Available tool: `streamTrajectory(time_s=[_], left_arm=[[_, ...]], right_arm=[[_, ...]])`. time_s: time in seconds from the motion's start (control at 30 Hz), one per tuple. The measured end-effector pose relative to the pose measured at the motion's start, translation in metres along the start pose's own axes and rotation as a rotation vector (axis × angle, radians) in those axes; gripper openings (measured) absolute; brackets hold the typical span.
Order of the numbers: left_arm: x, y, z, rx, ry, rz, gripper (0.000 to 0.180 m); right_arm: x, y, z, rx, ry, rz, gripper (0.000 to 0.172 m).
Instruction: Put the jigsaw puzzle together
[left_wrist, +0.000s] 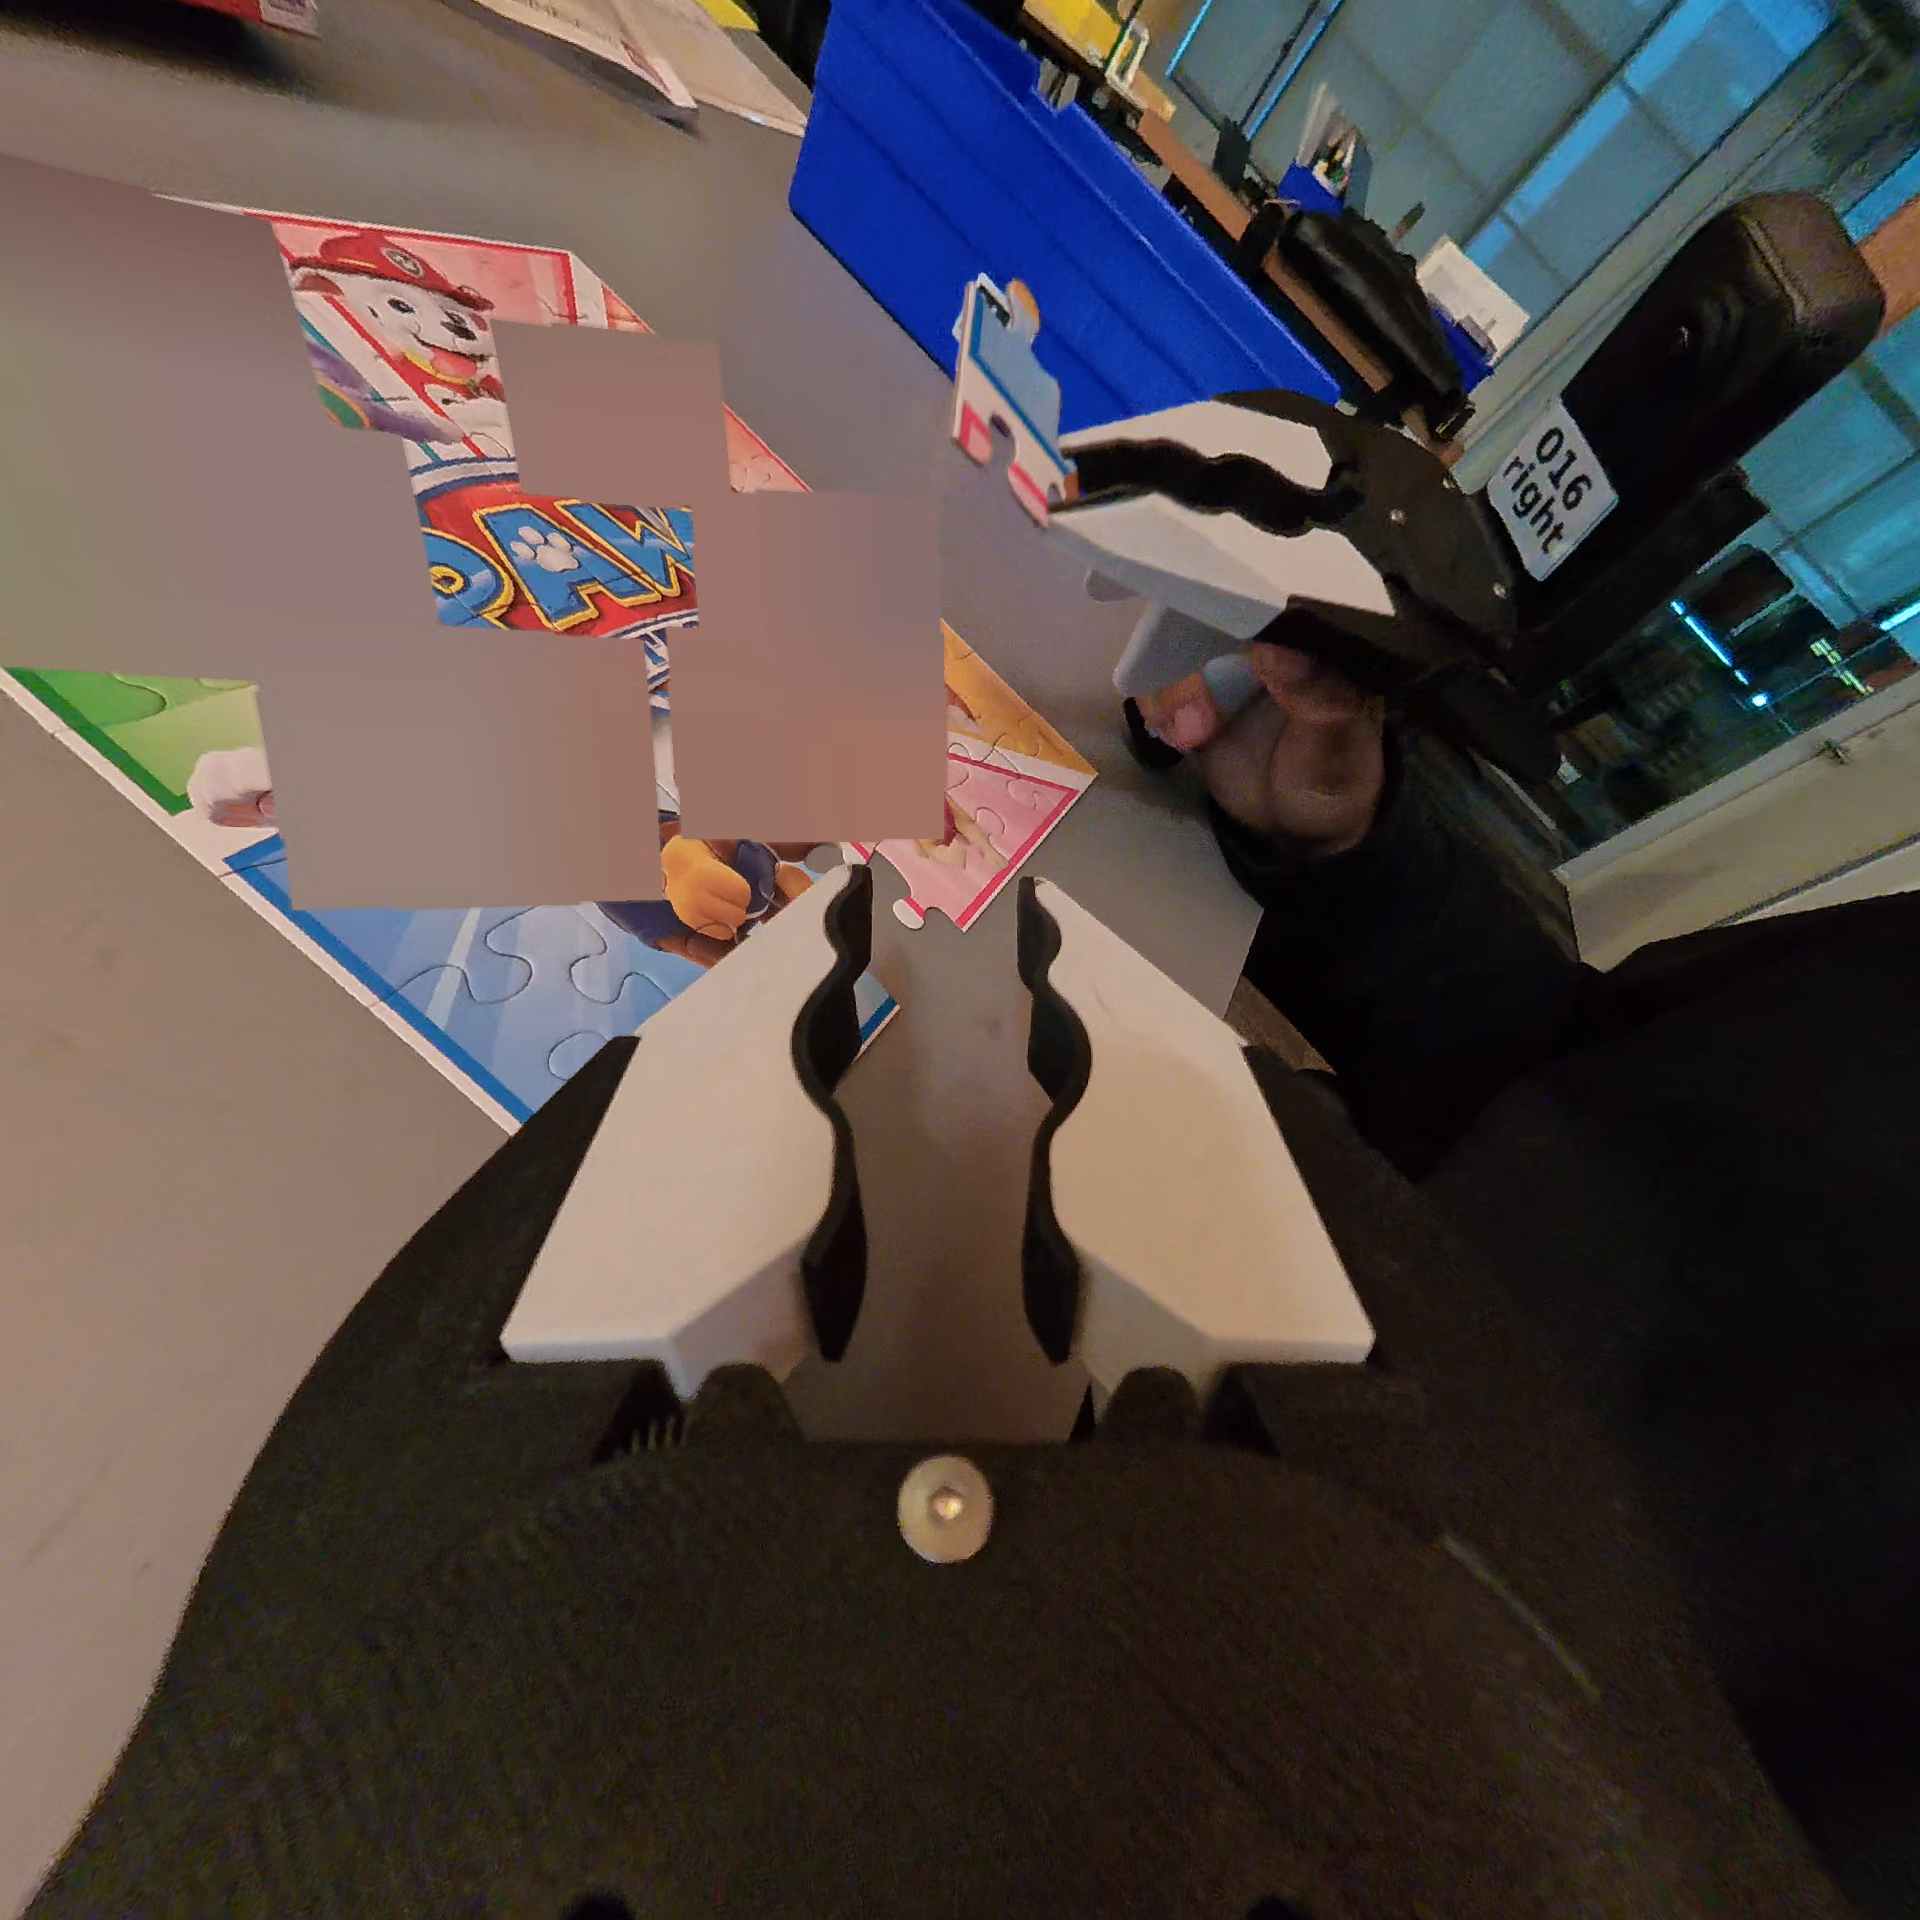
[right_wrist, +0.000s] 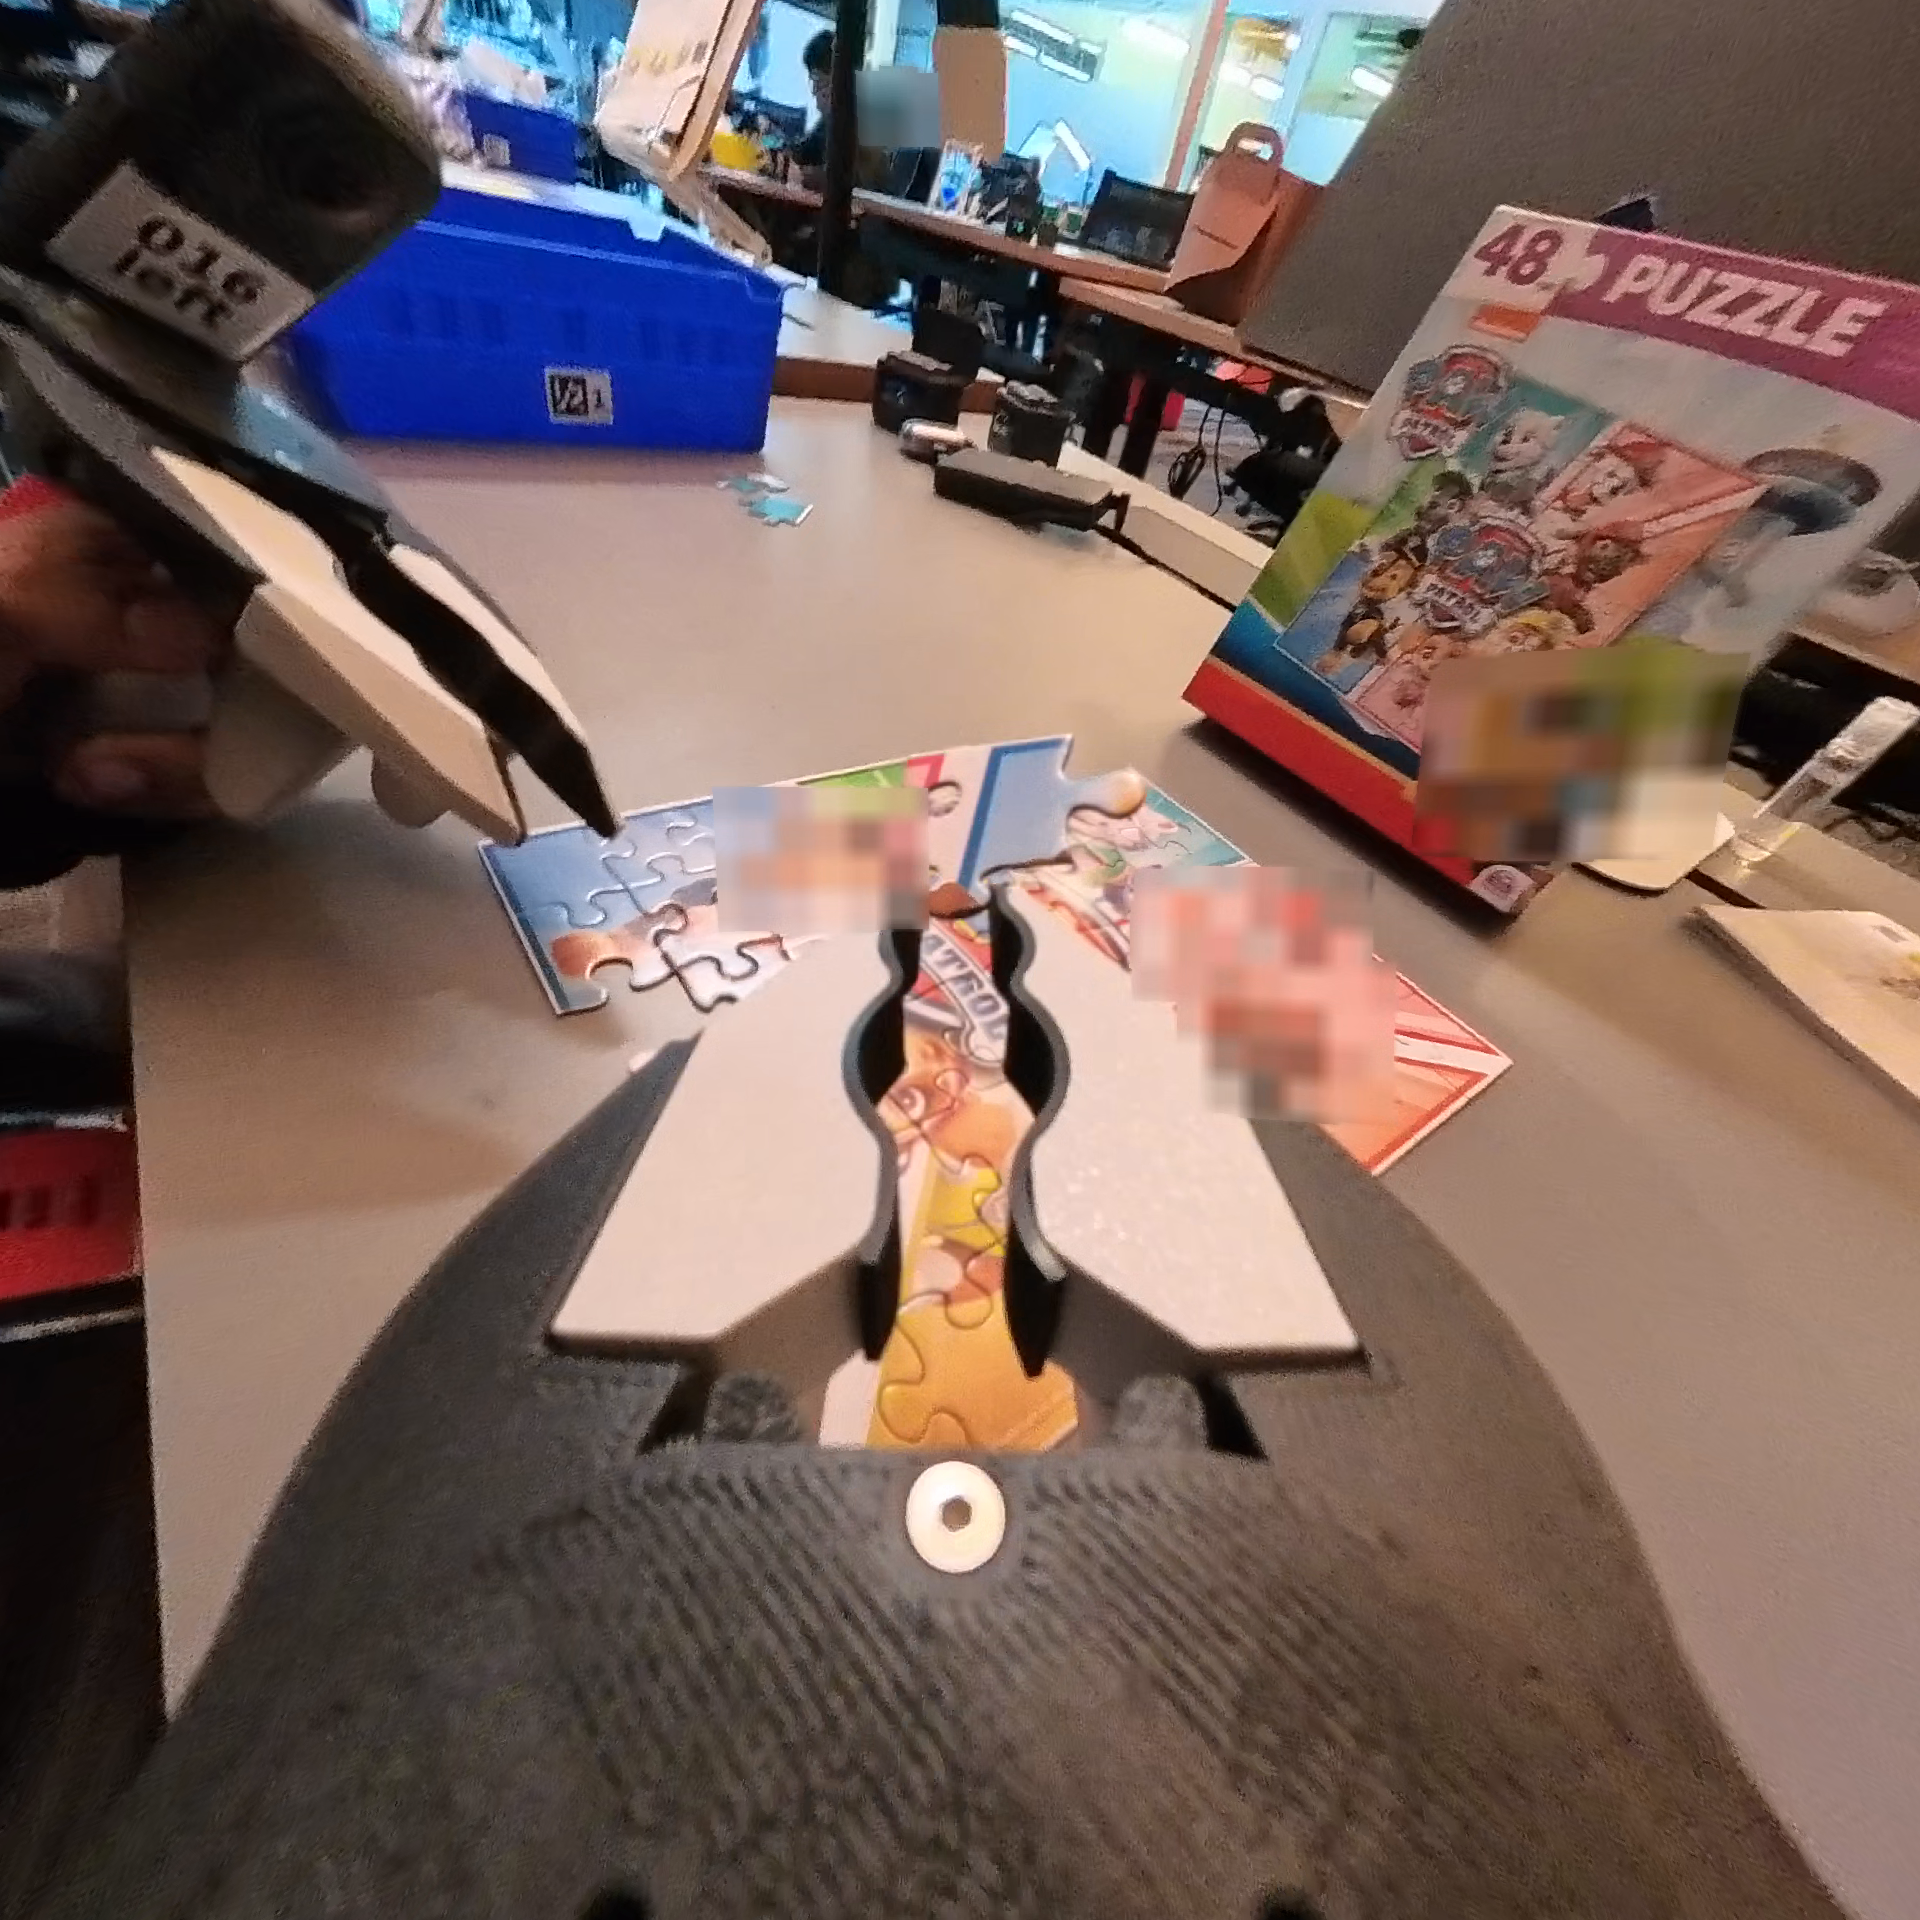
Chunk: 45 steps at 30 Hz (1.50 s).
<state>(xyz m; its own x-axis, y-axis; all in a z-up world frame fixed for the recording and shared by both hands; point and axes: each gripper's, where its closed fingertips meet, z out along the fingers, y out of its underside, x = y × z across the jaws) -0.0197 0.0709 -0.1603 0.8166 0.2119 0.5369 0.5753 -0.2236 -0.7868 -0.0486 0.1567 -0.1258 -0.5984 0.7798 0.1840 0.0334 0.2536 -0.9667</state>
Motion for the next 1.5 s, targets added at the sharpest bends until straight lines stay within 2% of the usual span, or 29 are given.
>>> streamTrajectory(time_s=[0.3, 0.67, 1.13, 1.5], left_arm=[[0.000, 0.000, 0.000, 0.006, -0.003, 0.006, 0.025], [-0.004, -0.010, -0.009, 0.094, 0.071, -0.118, 0.026], [-0.004, -0.012, -0.011, 0.108, 0.075, -0.122, 0.026], [-0.005, -0.012, -0.010, 0.110, 0.085, -0.138, 0.027]], right_arm=[[-0.001, -0.002, 0.001, 0.010, 0.015, 0.001, 0.011], [0.015, -0.010, -0.010, 0.074, 0.069, 0.051, 0.011], [0.024, -0.016, -0.019, 0.133, 0.072, 0.126, 0.011], [0.017, -0.013, -0.014, 0.113, 0.033, 0.126, 0.011]])
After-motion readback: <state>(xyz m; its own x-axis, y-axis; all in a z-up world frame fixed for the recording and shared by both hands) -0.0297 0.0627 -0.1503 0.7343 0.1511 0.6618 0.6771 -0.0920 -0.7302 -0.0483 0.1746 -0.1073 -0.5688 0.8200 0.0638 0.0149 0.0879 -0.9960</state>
